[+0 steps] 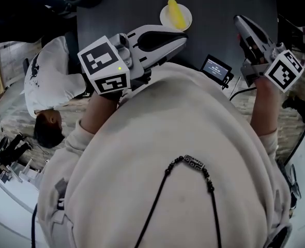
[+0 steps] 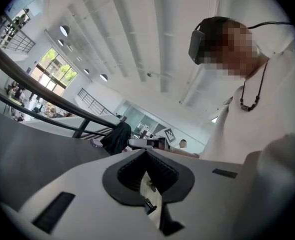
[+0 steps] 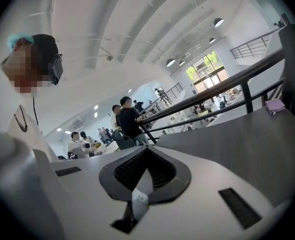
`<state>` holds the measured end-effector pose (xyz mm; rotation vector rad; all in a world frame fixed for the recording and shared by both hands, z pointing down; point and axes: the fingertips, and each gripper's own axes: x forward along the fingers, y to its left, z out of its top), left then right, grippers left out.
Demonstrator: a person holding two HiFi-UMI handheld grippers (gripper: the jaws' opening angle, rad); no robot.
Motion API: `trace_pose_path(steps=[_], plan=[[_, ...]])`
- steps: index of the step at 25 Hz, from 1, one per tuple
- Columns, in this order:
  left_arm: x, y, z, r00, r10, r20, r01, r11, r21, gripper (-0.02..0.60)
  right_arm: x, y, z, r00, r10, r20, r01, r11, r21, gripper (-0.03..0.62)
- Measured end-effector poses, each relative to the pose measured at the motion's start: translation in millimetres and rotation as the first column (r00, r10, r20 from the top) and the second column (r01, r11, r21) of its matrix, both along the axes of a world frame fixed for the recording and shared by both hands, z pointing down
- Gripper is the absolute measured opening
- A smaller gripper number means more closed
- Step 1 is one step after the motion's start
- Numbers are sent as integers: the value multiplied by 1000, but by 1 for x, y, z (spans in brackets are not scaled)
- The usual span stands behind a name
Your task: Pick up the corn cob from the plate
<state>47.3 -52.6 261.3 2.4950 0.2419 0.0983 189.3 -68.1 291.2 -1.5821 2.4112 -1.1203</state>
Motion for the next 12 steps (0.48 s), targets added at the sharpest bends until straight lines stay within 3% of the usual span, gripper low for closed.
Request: trace_pose_path(steps=[12], plan=[[-51,-24,26,979,-191,66,194,980,-51,2,-38,-43,33,991,-133,3,133,990,-45,15]])
